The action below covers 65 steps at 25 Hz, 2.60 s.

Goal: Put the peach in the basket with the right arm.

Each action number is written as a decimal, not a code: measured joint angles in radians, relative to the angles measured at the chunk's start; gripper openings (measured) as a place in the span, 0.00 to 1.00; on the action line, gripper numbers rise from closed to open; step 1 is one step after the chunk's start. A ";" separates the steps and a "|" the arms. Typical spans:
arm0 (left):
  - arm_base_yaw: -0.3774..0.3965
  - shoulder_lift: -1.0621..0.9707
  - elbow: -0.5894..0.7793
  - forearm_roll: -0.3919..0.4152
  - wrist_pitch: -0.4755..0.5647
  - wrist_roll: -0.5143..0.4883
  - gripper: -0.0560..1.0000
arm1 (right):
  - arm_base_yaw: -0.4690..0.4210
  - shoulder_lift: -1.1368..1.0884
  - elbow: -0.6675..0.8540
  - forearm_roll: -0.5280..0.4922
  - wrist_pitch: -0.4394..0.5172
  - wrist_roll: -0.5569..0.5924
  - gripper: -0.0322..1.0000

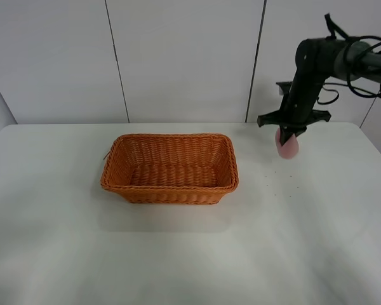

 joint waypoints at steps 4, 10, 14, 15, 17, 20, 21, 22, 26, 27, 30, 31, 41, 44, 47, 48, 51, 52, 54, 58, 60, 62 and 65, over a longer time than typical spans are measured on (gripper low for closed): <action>0.000 0.000 0.000 0.000 0.000 0.000 0.99 | 0.000 -0.069 -0.088 0.007 0.001 0.001 0.04; 0.000 0.000 0.000 0.000 0.000 0.000 0.99 | 0.006 -0.108 -0.100 0.005 0.006 0.001 0.04; 0.000 0.000 0.000 0.000 0.000 0.000 0.99 | 0.071 -0.108 -0.100 -0.020 0.010 0.001 0.04; 0.000 0.000 0.000 0.000 0.000 0.000 0.99 | 0.101 -0.108 -0.100 -0.021 0.010 0.001 0.04; 0.000 0.000 0.000 0.000 0.000 0.000 0.99 | 0.164 -0.108 -0.100 -0.021 0.010 0.001 0.04; 0.000 0.000 0.000 0.000 0.000 0.000 0.99 | 0.273 -0.108 -0.100 -0.019 0.010 0.001 0.04; 0.000 0.000 0.000 0.000 0.000 0.000 0.99 | 0.309 -0.108 -0.100 -0.018 0.010 0.001 0.04; 0.000 0.000 0.000 0.000 0.000 0.000 0.99 | 0.345 -0.108 -0.100 -0.018 0.010 0.001 0.04; 0.000 0.000 0.000 0.000 0.000 0.000 0.99 | 0.449 -0.108 -0.100 -0.013 -0.003 0.001 0.04; 0.000 0.000 0.000 0.000 0.000 0.000 0.99 | 0.470 -0.108 -0.100 -0.013 -0.009 0.001 0.04; 0.000 0.000 0.000 0.000 0.000 0.000 0.99 | 0.514 -0.101 -0.100 -0.012 -0.030 0.002 0.04; 0.000 0.000 0.000 0.000 0.000 0.000 0.99 | 0.524 -0.093 -0.100 -0.012 -0.033 0.002 0.04; 0.000 0.000 0.000 0.000 0.000 0.000 0.99 | 0.537 0.092 -0.100 0.010 -0.124 0.005 0.04; 0.000 0.000 0.000 0.000 0.000 0.000 0.99 | 0.537 0.130 -0.100 0.002 -0.157 0.042 0.04; 0.000 0.000 0.000 0.000 0.000 0.000 0.99 | 0.537 0.148 -0.100 -0.016 -0.160 0.078 0.09; 0.000 0.000 0.000 0.000 0.000 0.000 0.99 | 0.537 0.149 -0.100 -0.016 -0.158 0.081 0.14; 0.000 0.000 0.000 0.000 0.000 0.000 0.99 | 0.537 0.149 -0.100 -0.016 -0.145 0.078 0.42; 0.000 0.000 0.000 0.000 0.000 0.000 0.99 | 0.537 0.149 -0.100 -0.014 -0.134 0.075 0.51; 0.000 0.000 0.000 0.000 0.000 0.000 0.99 | 0.537 0.149 -0.103 -0.007 -0.113 0.060 0.63; 0.000 0.000 0.000 0.000 0.000 0.000 0.99 | 0.537 0.149 -0.166 0.001 -0.051 0.051 0.69; 0.000 0.000 0.000 0.000 0.000 0.000 0.99 | 0.537 0.148 -0.234 0.001 -0.015 0.050 0.70; 0.000 0.000 0.000 0.000 0.000 0.000 0.99 | 0.537 0.134 -0.282 0.001 -0.001 0.050 0.70; 0.000 0.000 0.000 0.000 0.000 0.000 0.99 | 0.537 0.084 -0.309 -0.002 0.003 0.038 0.70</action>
